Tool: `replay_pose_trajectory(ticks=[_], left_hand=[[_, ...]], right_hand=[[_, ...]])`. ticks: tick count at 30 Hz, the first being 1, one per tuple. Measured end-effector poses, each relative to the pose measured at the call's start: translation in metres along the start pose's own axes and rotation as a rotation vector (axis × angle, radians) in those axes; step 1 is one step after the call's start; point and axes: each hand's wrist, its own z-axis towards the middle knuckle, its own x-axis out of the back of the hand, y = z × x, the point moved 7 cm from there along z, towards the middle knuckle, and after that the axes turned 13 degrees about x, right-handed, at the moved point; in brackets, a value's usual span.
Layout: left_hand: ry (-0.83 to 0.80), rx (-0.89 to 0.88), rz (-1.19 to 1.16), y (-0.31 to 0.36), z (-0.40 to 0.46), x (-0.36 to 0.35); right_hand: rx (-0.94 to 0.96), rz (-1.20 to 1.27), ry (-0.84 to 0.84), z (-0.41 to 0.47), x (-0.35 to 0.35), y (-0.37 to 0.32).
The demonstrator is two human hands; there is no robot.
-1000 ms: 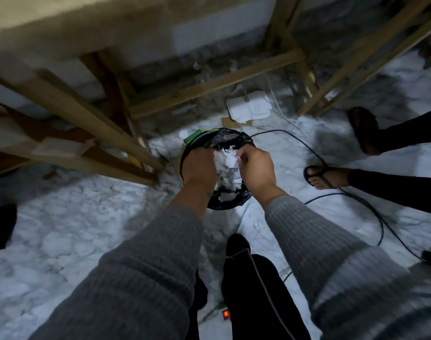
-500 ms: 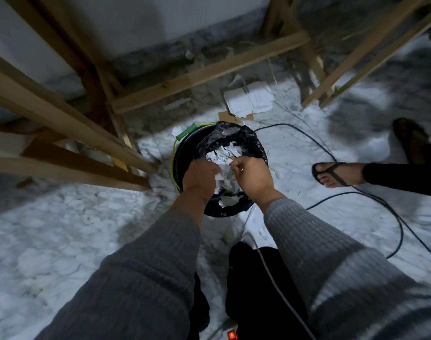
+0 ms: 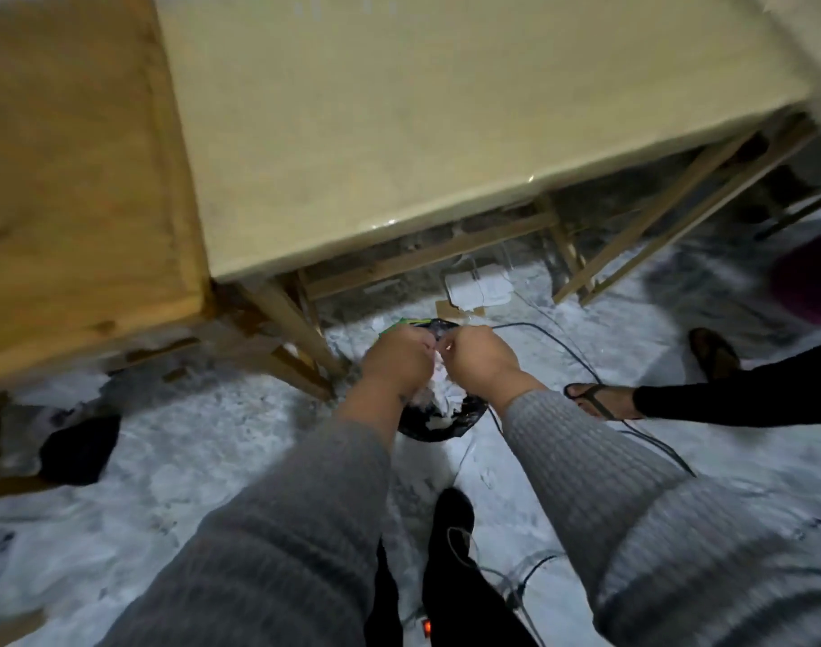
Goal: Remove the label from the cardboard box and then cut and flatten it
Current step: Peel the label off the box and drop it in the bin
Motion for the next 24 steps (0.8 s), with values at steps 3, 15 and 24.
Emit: replay_pose_trajectory(ticks=[3, 15, 24], left_hand=[[0.076, 0.01, 0.047, 0.005, -0.049, 0.059], [0.465, 0.154, -0.004, -0.134, -0.176, 0.262], [0.61, 0.201, 0.135, -0.309, -0.247, 0.376]], right_hand=[[0.121, -0.076, 0.016, -0.026, 0.043, -0.061], [0.453, -0.246, 0.135, -0.06, 0.074, -0.314], [0.557, -0.294, 0.187, -0.064, 0.01, -0.504]])
